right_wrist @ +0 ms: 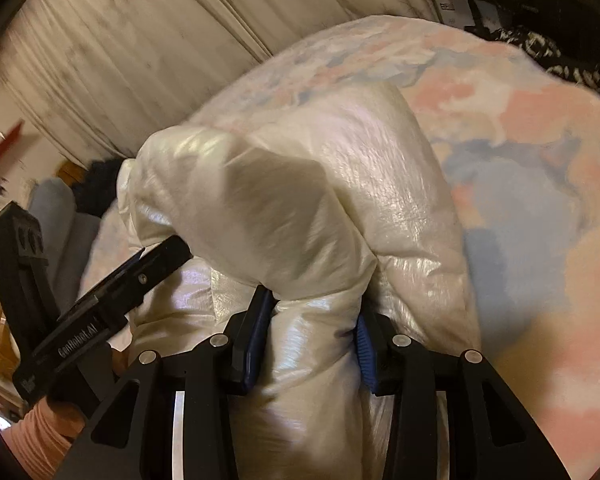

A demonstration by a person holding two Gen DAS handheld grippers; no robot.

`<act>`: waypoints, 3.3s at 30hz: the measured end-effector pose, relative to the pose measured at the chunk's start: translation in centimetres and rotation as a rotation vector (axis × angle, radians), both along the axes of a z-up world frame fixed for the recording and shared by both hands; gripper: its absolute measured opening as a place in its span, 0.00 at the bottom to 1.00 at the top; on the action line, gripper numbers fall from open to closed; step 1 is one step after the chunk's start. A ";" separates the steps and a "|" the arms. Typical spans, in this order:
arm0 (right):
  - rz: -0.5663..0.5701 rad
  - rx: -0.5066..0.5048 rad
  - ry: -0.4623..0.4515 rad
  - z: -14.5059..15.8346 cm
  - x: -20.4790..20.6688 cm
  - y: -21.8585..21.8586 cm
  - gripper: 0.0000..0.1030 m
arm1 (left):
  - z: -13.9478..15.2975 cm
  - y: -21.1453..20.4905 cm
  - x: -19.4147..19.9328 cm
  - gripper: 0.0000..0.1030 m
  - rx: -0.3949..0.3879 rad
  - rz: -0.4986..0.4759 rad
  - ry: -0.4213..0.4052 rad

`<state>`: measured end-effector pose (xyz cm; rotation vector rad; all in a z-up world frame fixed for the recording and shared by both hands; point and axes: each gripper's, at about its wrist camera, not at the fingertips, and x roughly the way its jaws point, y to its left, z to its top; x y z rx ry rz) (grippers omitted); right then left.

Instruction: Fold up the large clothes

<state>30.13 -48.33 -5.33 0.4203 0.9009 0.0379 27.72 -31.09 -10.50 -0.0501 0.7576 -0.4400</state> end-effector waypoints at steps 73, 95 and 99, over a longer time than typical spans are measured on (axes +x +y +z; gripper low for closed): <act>0.020 -0.029 0.198 6.0 -4.9 -4.2 0.98 | 1.8 13.0 -7.6 0.98 -0.201 0.055 0.490; 0.129 0.633 0.189 -3.7 -6.7 -9.3 1.00 | -8.2 14.6 -6.1 1.00 -0.590 -0.003 0.755; 0.135 0.652 0.118 -2.1 -7.9 -8.7 0.99 | -7.6 14.3 -6.4 1.00 -0.586 0.017 0.741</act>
